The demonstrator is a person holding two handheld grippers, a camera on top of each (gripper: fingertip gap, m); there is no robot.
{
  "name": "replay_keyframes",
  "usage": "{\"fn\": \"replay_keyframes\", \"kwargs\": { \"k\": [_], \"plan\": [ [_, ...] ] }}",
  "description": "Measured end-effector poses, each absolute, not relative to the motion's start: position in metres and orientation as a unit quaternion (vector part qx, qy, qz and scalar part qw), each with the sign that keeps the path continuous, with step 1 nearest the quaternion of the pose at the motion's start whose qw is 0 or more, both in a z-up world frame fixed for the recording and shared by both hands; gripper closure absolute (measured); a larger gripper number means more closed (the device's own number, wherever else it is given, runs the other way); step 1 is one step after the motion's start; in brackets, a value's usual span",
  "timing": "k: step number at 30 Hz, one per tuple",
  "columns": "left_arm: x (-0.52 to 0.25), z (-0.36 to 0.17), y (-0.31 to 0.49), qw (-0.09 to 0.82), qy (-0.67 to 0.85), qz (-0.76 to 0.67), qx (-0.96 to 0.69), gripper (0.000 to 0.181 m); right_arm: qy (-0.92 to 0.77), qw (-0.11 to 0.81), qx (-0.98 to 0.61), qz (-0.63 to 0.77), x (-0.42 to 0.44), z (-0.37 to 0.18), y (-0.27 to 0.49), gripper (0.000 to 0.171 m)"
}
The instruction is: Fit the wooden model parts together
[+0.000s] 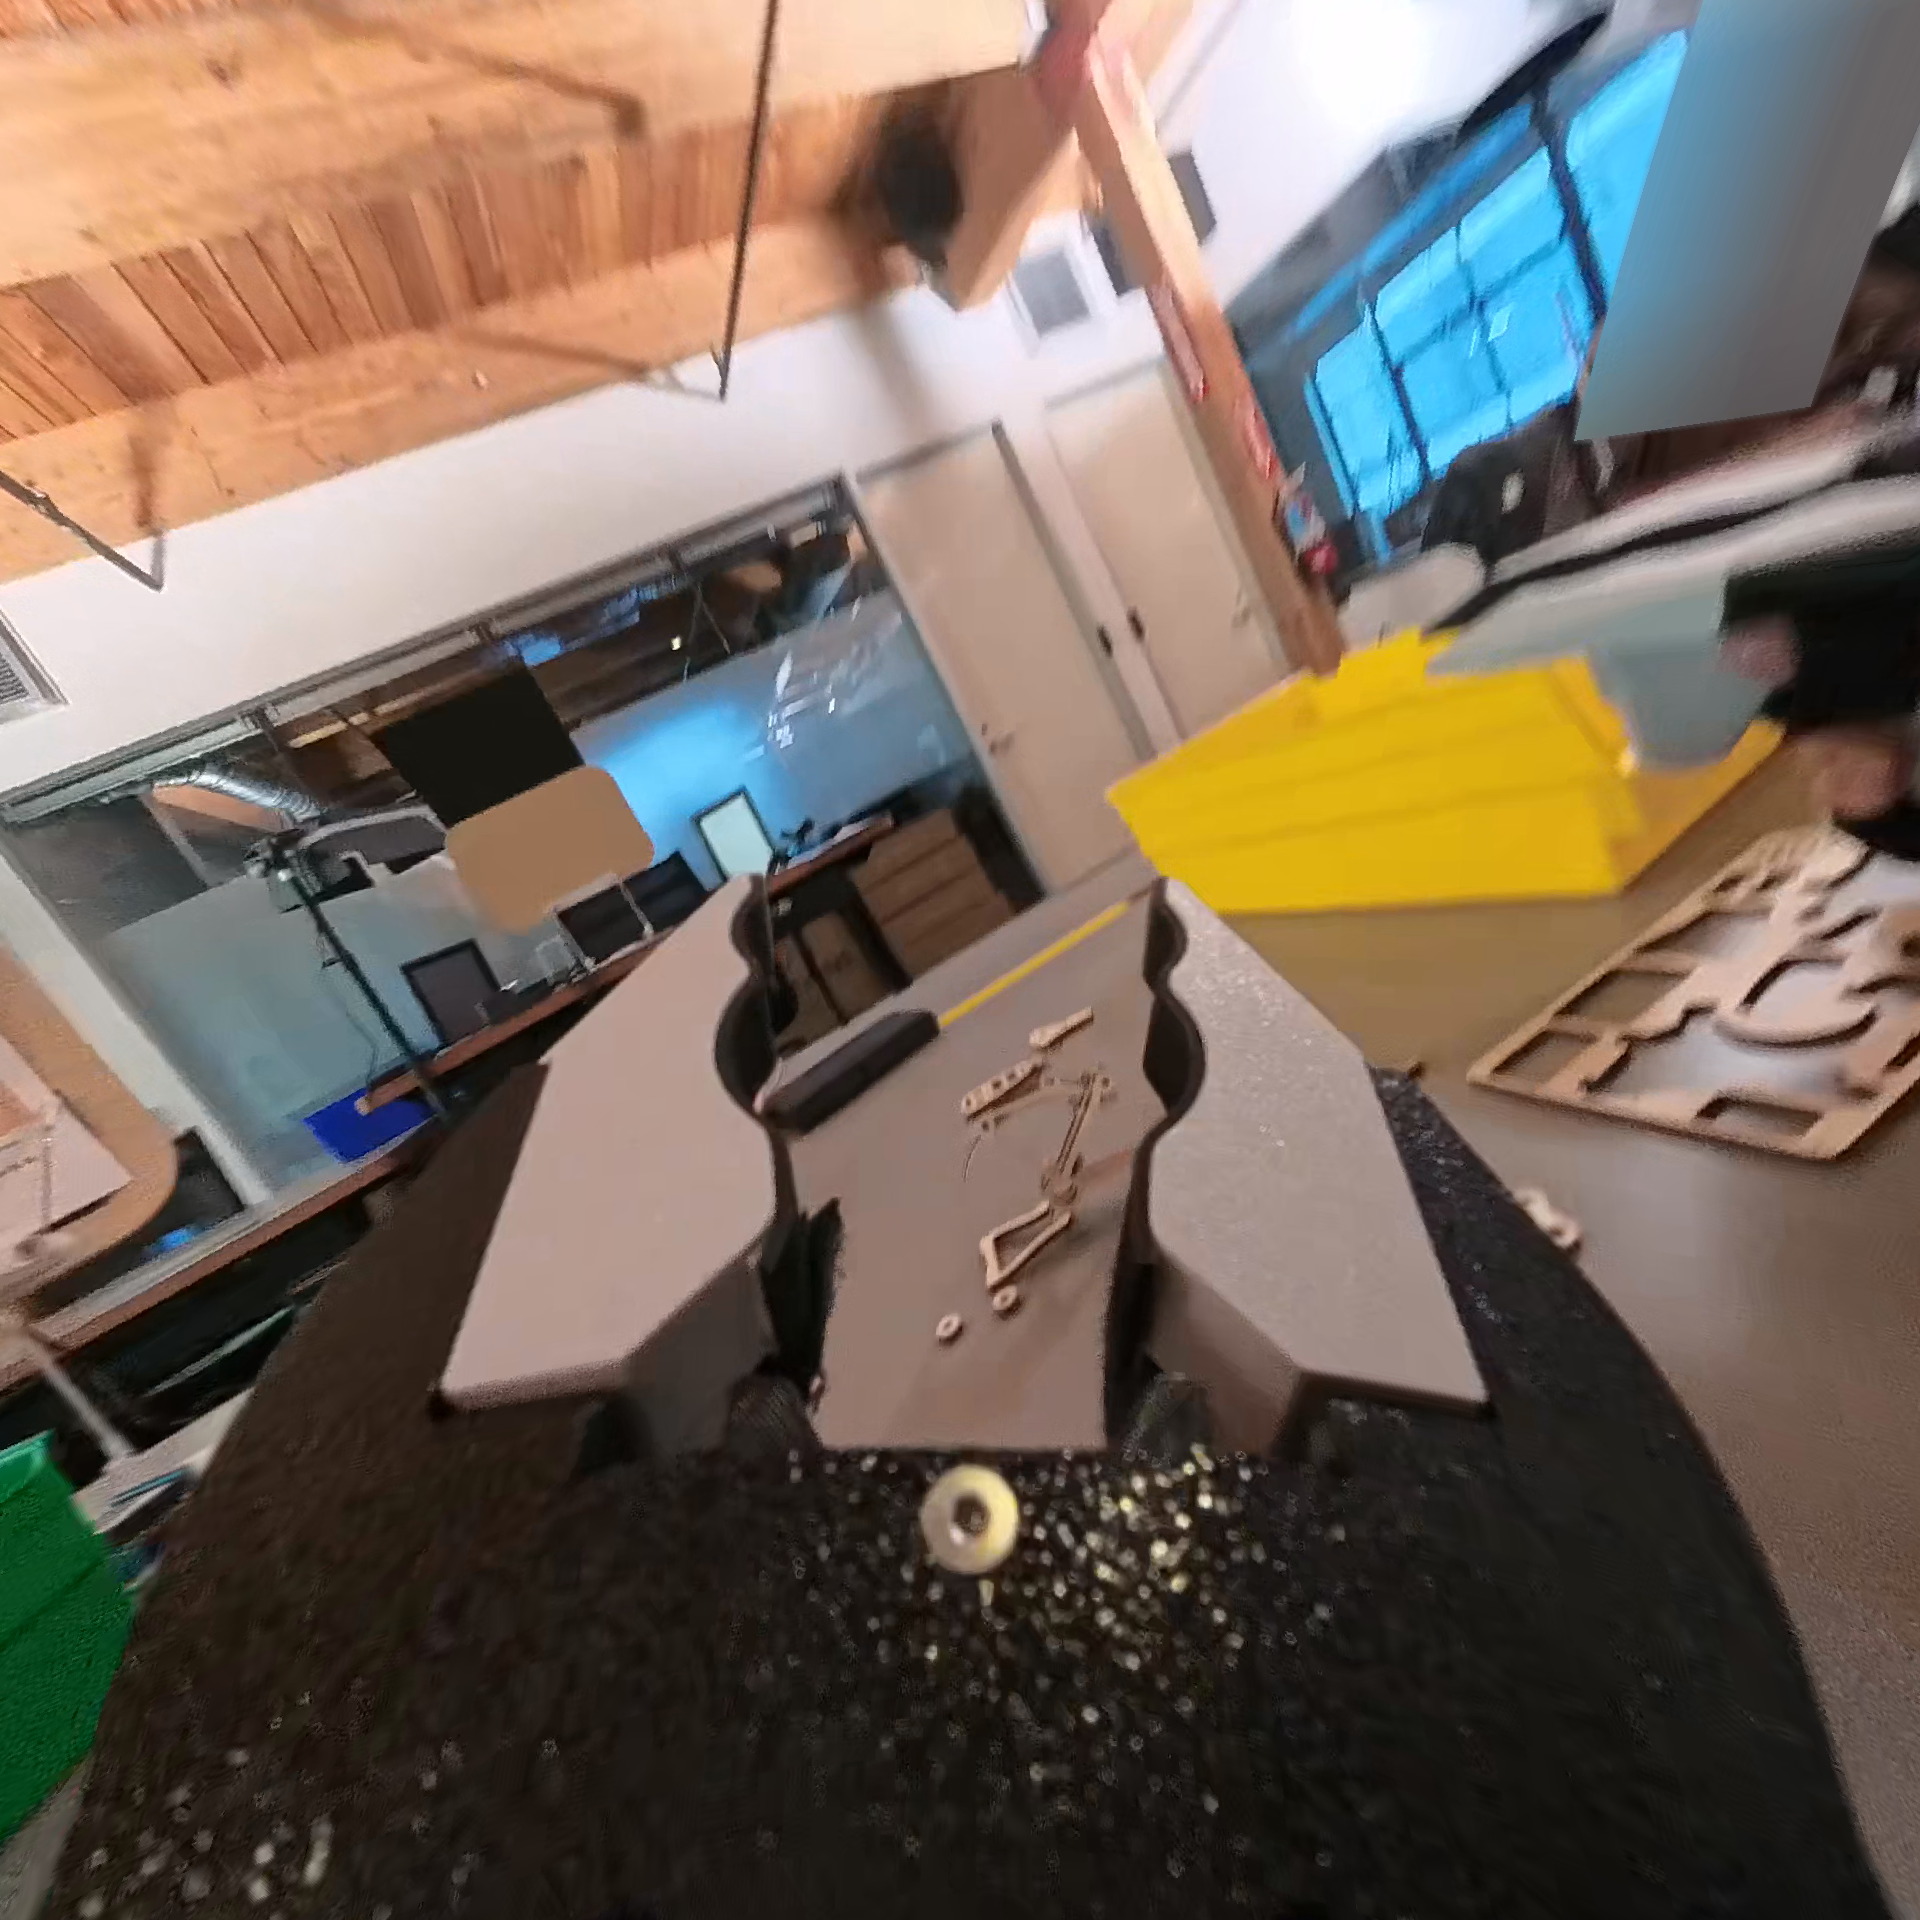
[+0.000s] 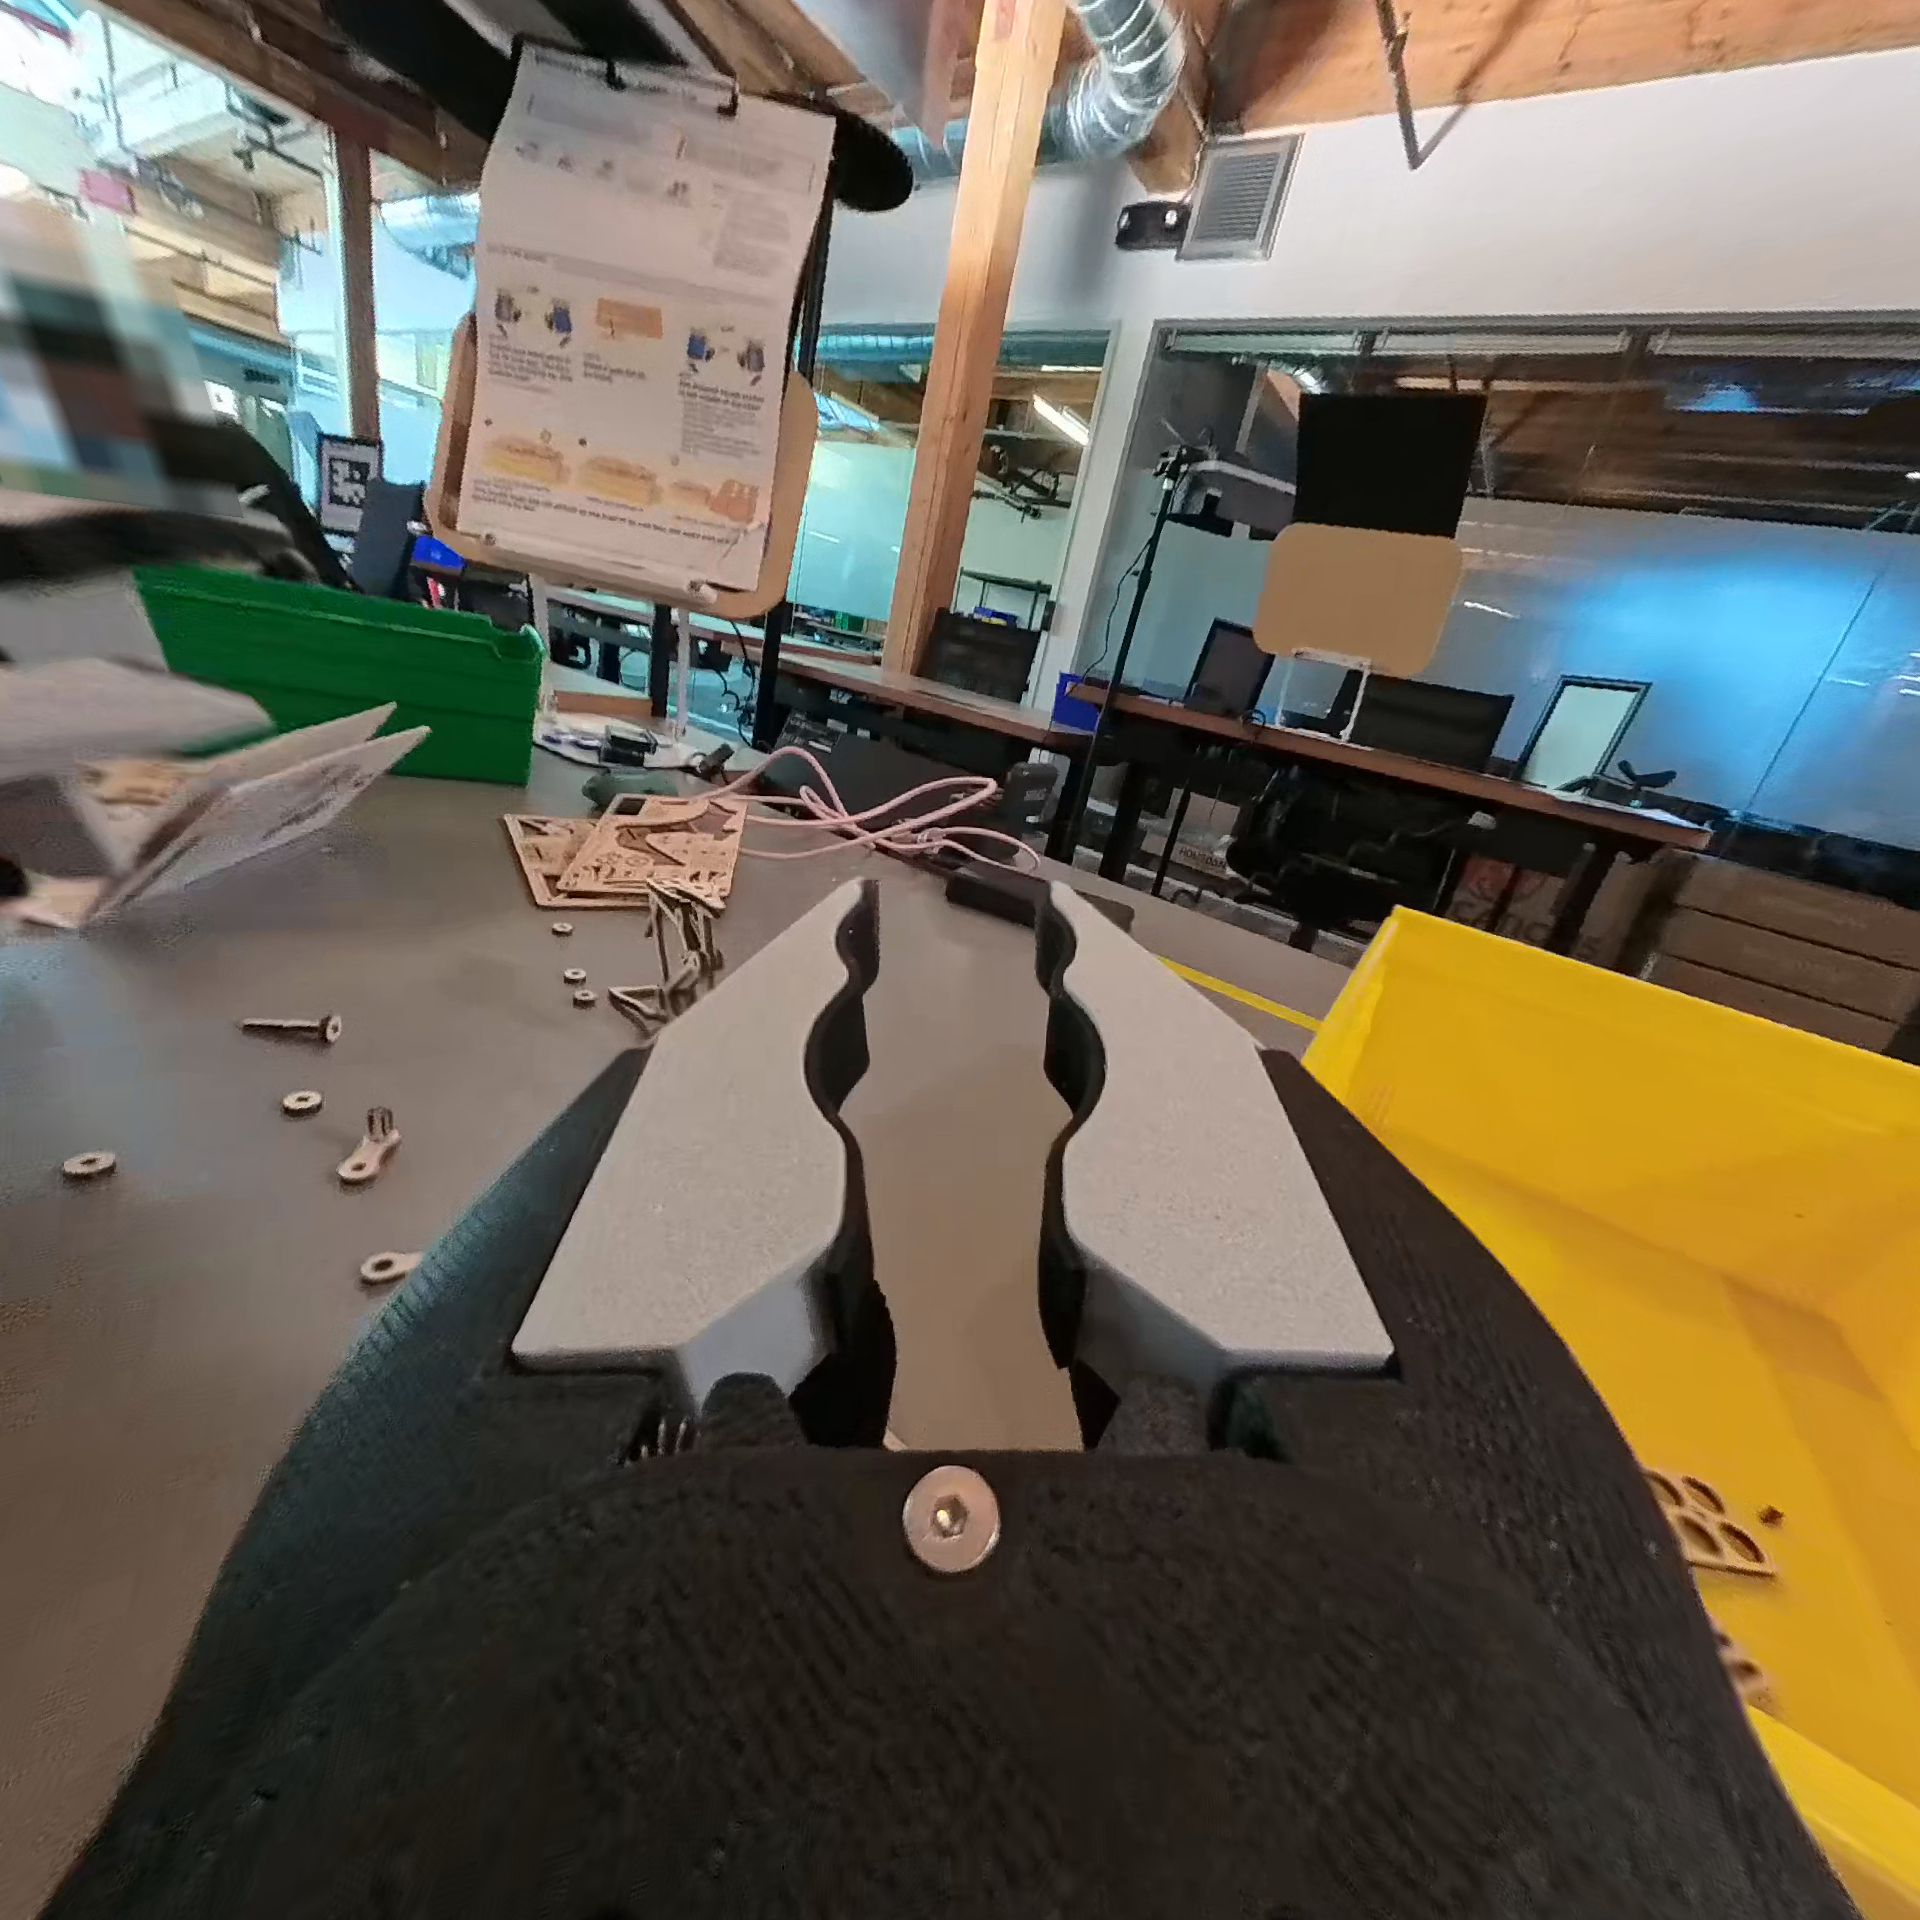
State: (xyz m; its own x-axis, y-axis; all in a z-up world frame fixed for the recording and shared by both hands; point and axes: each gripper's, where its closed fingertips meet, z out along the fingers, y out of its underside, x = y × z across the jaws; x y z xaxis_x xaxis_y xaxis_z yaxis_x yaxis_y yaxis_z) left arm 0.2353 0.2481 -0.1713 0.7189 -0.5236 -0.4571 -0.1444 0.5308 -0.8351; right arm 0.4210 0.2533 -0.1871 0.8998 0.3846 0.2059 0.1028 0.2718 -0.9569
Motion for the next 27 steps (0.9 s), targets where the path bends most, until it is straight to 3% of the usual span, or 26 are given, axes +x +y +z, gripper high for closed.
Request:
{"fn": "replay_keyframes", "kwargs": {
  "k": [6,11,21,27],
  "plan": [
    [0.203,-0.143,0.229,0.833,0.274,-0.219,-0.429,0.112,-0.23,0.765,-0.601,-0.029,0.423,-0.191,0.256,0.147],
    [0.203,-0.17,0.223,0.744,0.326,-0.263,-0.52,0.103,-0.289,0.729,-0.611,-0.108,0.409,-0.206,0.262,0.148],
    [0.161,-0.236,0.196,0.568,0.389,-0.237,-0.686,0.143,-0.351,0.697,-0.605,-0.158,0.392,-0.221,0.265,0.152],
    [0.176,-0.281,0.217,0.484,0.431,-0.199,-0.735,0.153,-0.358,0.705,-0.597,-0.137,0.386,-0.219,0.261,0.152]
  ]
}}
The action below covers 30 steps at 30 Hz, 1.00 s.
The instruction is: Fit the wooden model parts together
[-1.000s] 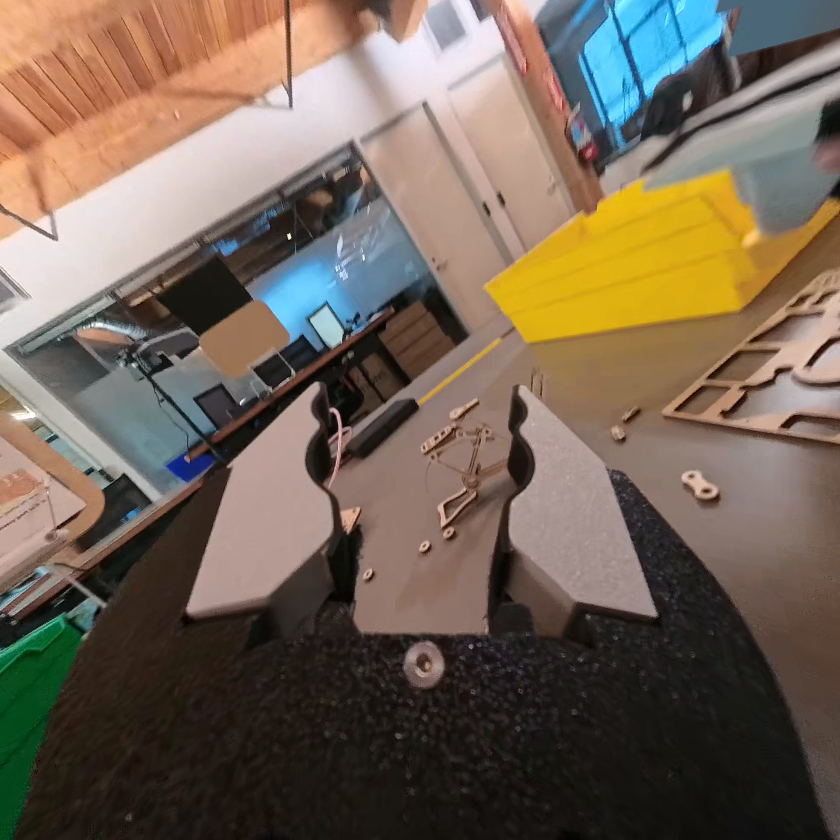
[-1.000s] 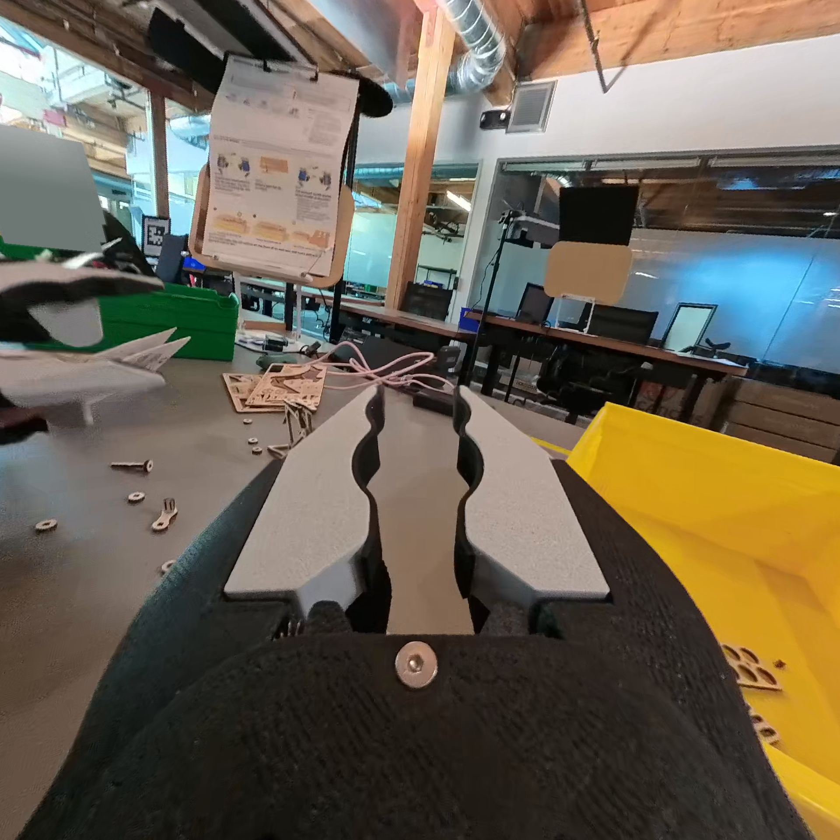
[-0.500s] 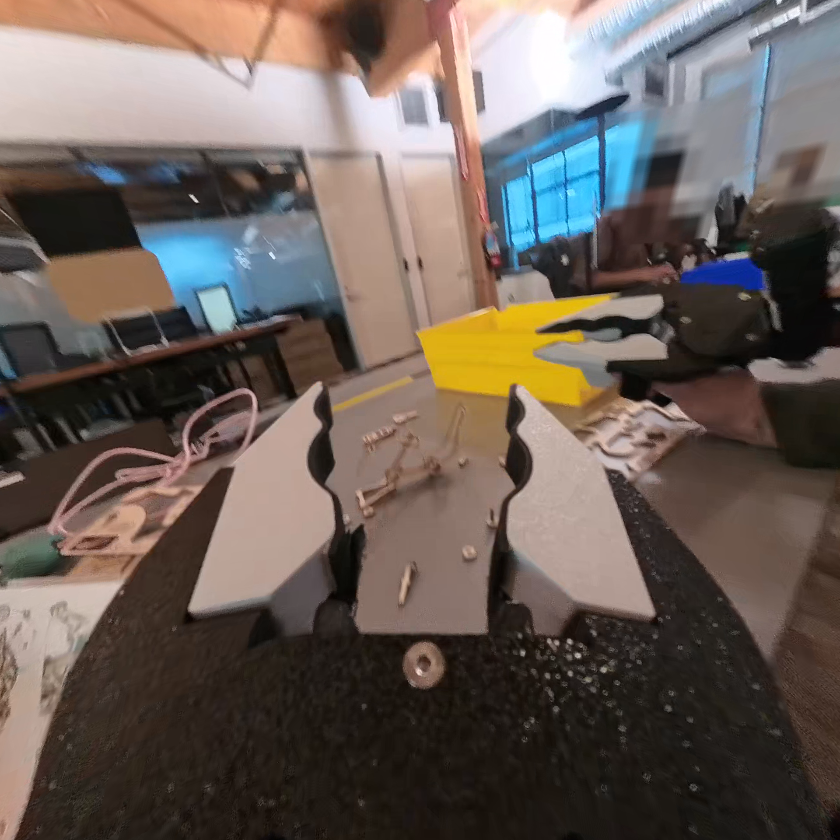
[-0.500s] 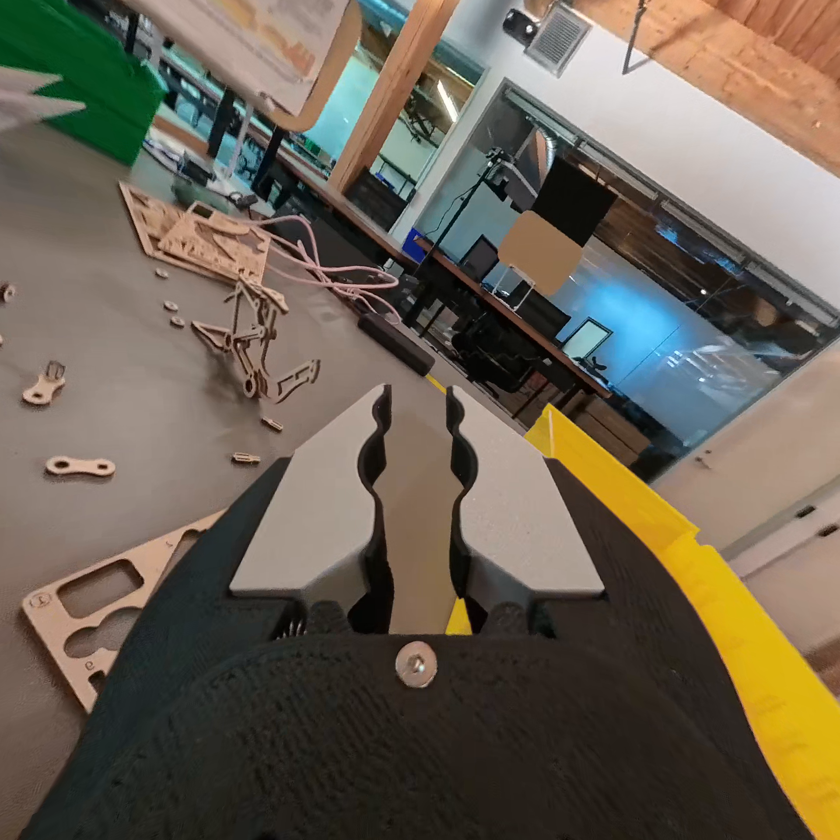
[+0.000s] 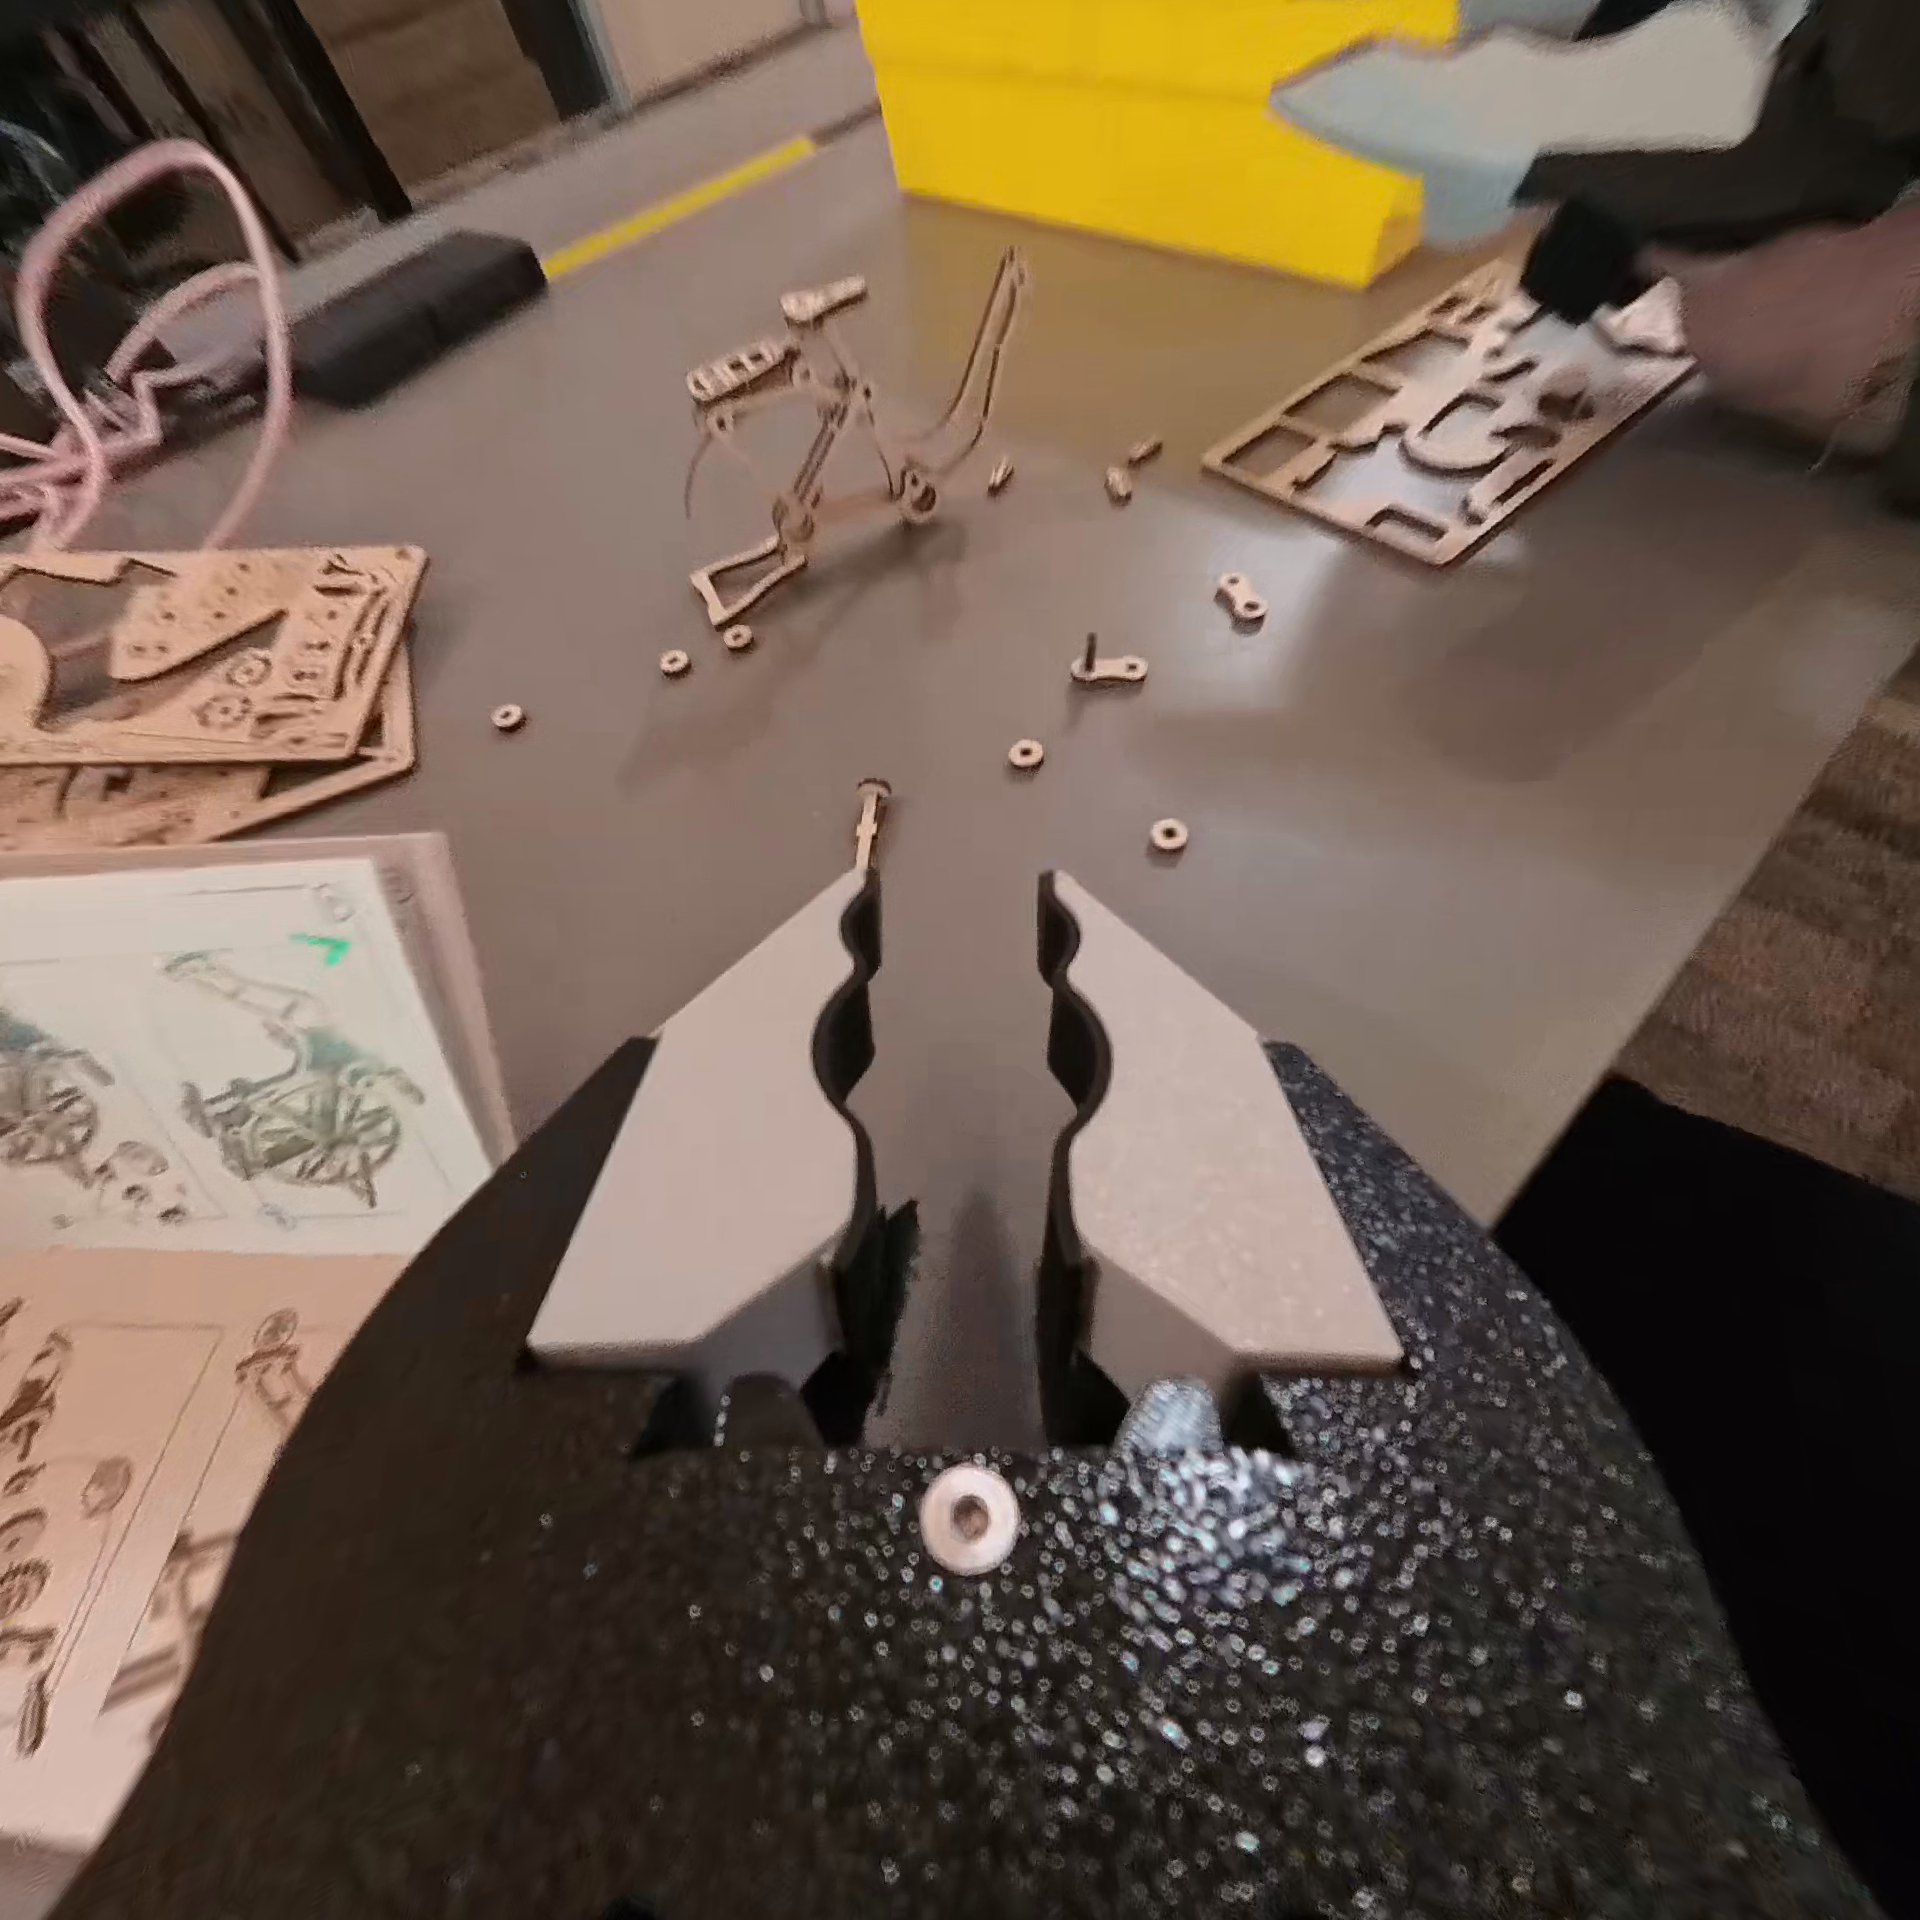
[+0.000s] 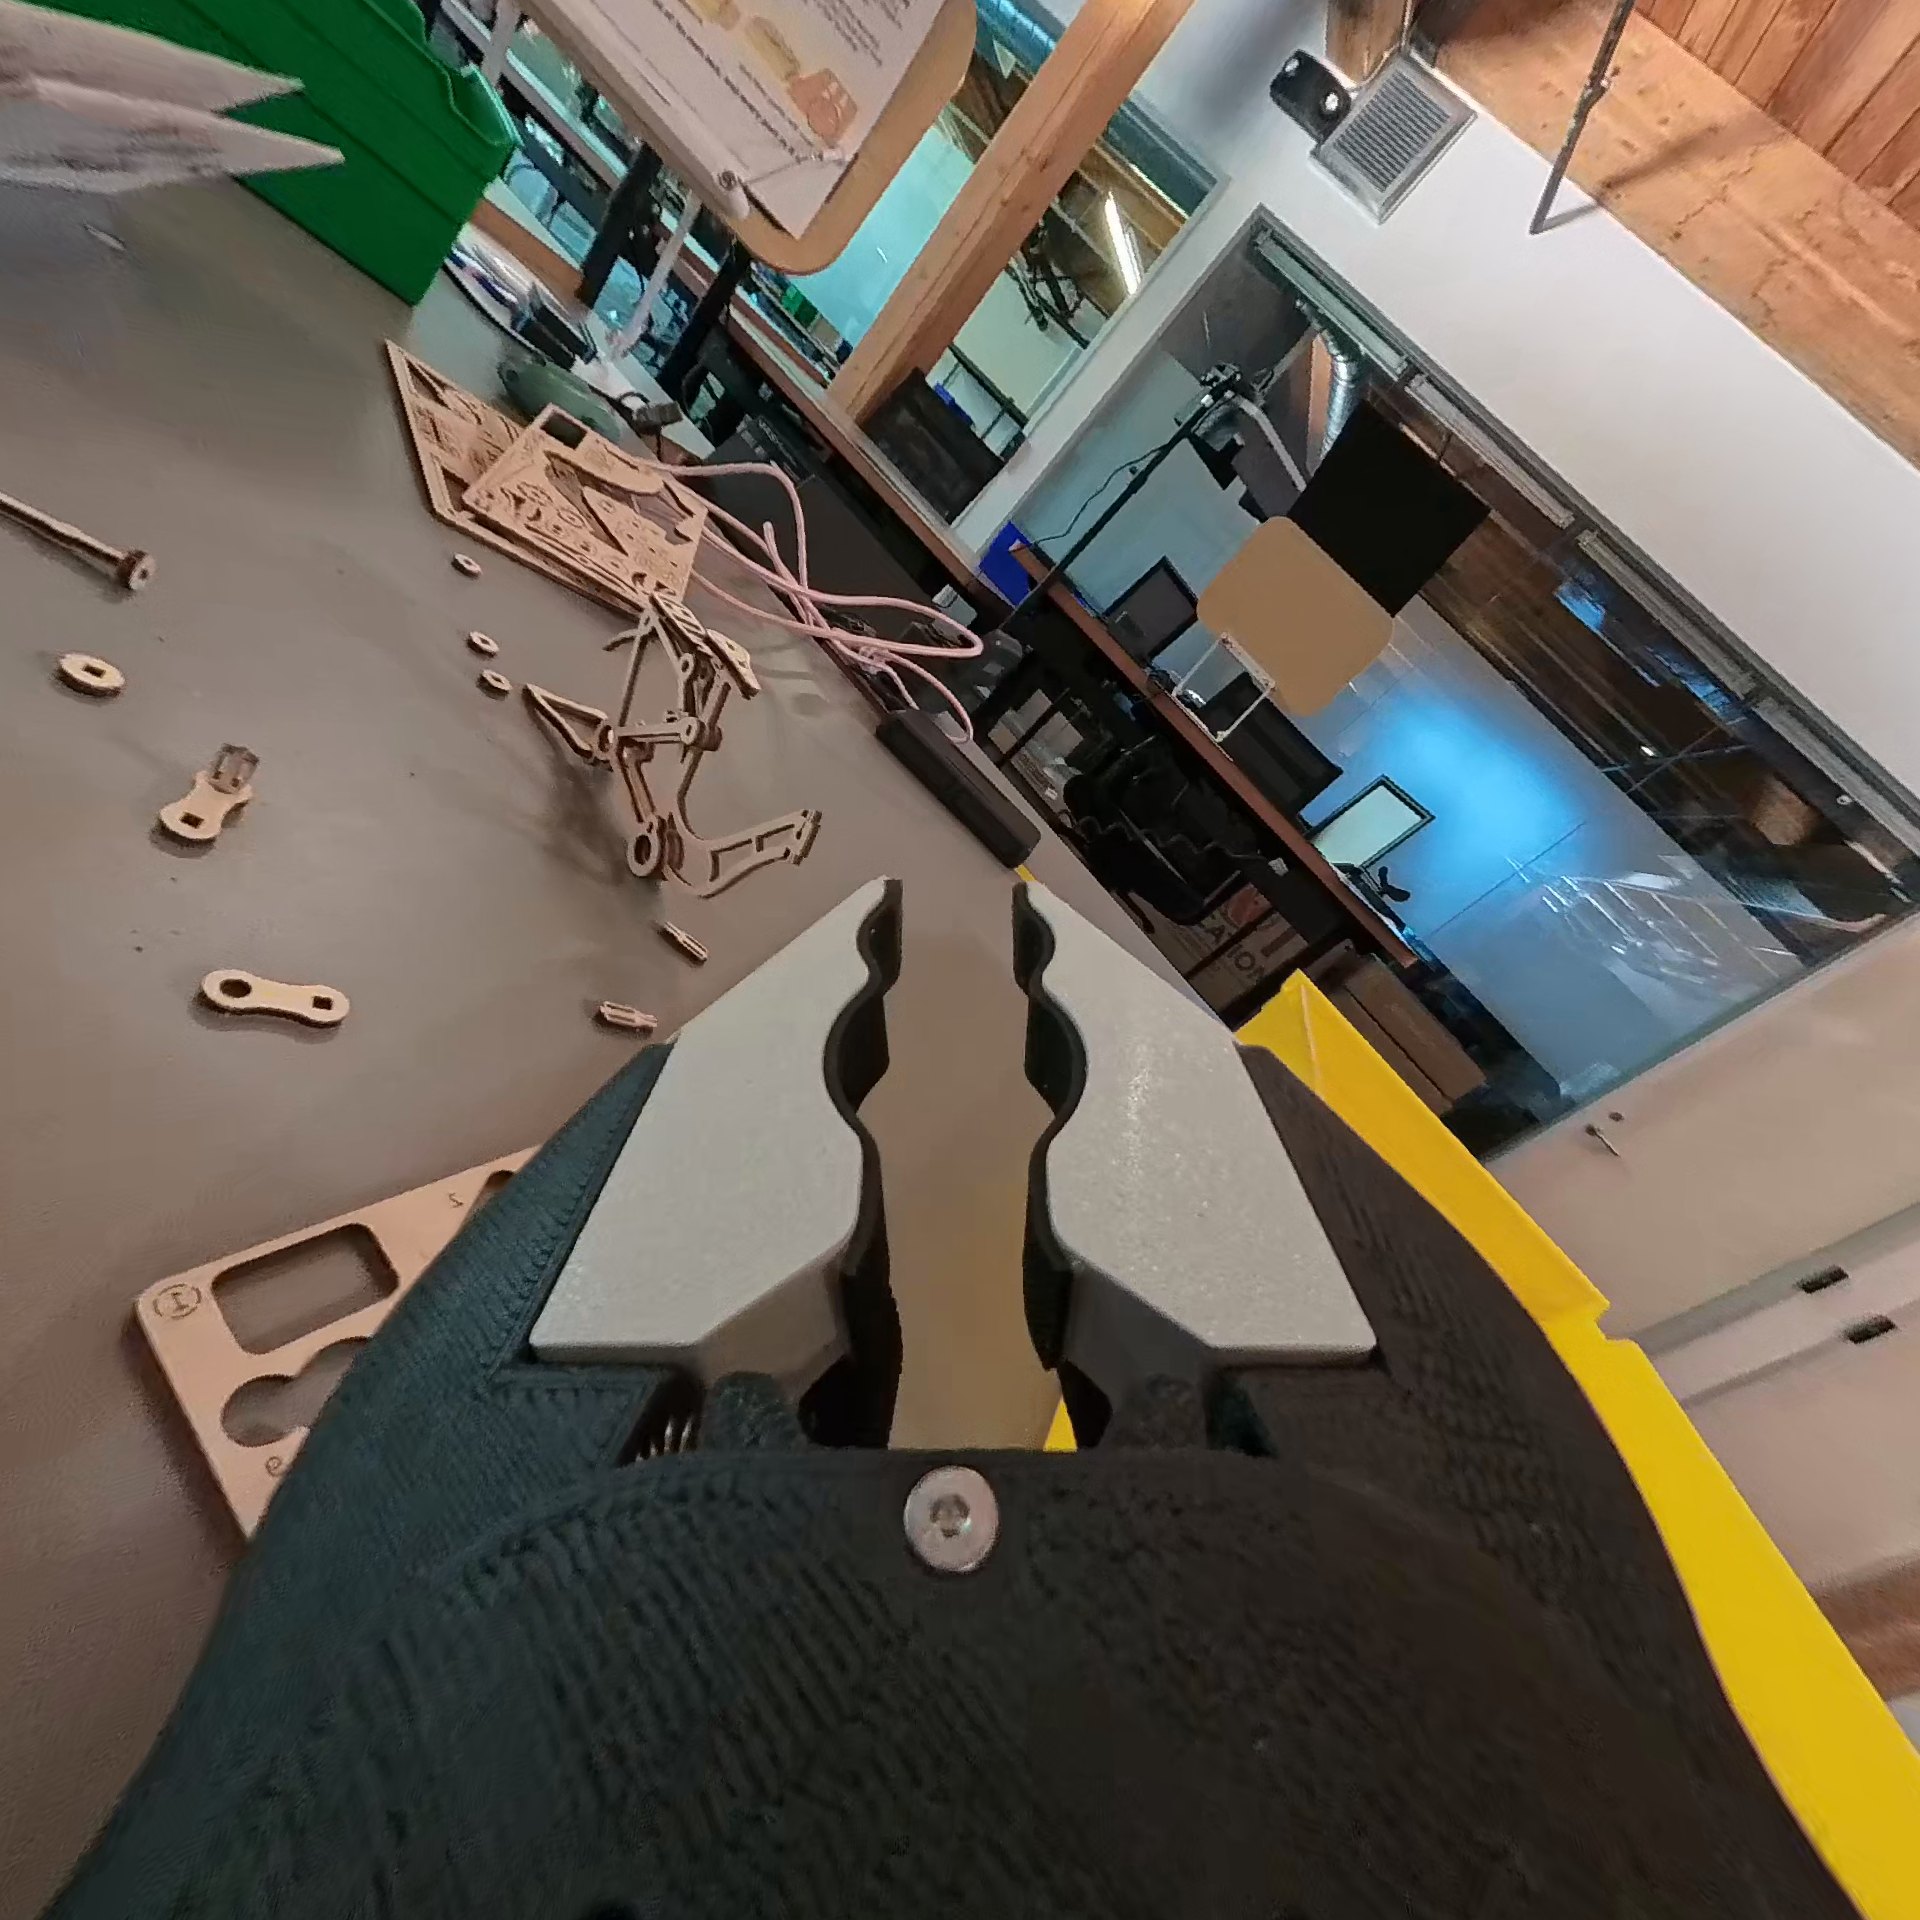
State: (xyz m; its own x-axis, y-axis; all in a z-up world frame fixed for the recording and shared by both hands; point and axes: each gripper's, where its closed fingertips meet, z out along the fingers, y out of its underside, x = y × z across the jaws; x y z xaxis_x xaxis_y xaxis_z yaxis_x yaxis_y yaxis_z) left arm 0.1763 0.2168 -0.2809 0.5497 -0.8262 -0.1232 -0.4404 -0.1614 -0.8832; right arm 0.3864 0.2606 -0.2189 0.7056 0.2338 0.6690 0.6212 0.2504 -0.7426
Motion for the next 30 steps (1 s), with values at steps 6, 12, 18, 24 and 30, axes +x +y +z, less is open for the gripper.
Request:
{"fn": "replay_keyframes", "kwargs": {
  "k": [6,12,18,24,30],
  "plan": [
    [0.195,-0.311,0.244,0.406,0.436,-0.197,-0.779,0.142,-0.339,0.736,-0.581,-0.073,0.385,-0.206,0.248,0.152],
    [0.197,-0.318,0.255,0.359,0.435,-0.226,-0.794,0.158,-0.309,0.753,-0.58,-0.018,0.39,-0.198,0.243,0.152],
    [0.188,-0.318,0.257,0.354,0.451,-0.198,-0.795,0.164,-0.311,0.753,-0.579,-0.006,0.389,-0.198,0.243,0.151],
    [0.191,-0.319,0.259,0.345,0.459,-0.207,-0.792,0.173,-0.309,0.754,-0.579,0.002,0.39,-0.198,0.245,0.151],
    [0.193,-0.319,0.259,0.34,0.476,-0.216,-0.782,0.18,-0.318,0.754,-0.575,-0.016,0.388,-0.197,0.246,0.15]
  ]
}}
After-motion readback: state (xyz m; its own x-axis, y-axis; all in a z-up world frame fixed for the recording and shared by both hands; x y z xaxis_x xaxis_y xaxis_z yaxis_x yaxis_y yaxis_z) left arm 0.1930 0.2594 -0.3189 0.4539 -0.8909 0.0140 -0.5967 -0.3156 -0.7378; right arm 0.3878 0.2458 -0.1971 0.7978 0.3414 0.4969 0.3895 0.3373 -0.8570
